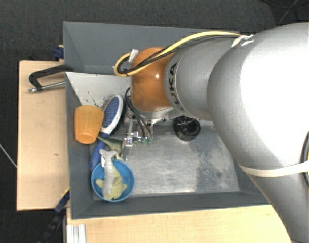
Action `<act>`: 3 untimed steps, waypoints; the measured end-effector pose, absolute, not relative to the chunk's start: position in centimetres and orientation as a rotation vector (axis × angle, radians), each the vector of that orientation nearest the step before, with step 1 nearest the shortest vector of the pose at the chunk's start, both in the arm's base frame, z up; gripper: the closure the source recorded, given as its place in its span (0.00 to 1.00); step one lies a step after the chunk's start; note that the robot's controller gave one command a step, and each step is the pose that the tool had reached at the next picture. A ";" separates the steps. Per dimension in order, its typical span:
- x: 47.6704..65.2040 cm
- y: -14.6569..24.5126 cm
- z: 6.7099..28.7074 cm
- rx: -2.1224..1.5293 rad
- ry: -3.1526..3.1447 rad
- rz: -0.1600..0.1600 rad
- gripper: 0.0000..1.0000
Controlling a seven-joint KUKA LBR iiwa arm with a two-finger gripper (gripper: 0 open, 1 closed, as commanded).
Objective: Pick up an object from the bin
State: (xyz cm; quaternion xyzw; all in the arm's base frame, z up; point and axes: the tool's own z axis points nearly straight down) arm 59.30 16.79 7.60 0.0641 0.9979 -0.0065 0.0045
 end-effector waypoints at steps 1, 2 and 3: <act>59.3 17.2 7.7 0.201 3.124 -0.007 1.00; 58.8 17.9 19.4 0.259 3.118 0.010 1.00; 57.5 17.3 24.9 -0.227 3.122 0.005 1.00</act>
Offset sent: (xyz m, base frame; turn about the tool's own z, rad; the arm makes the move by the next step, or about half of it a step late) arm 0.0000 0.0000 0.0000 0.0000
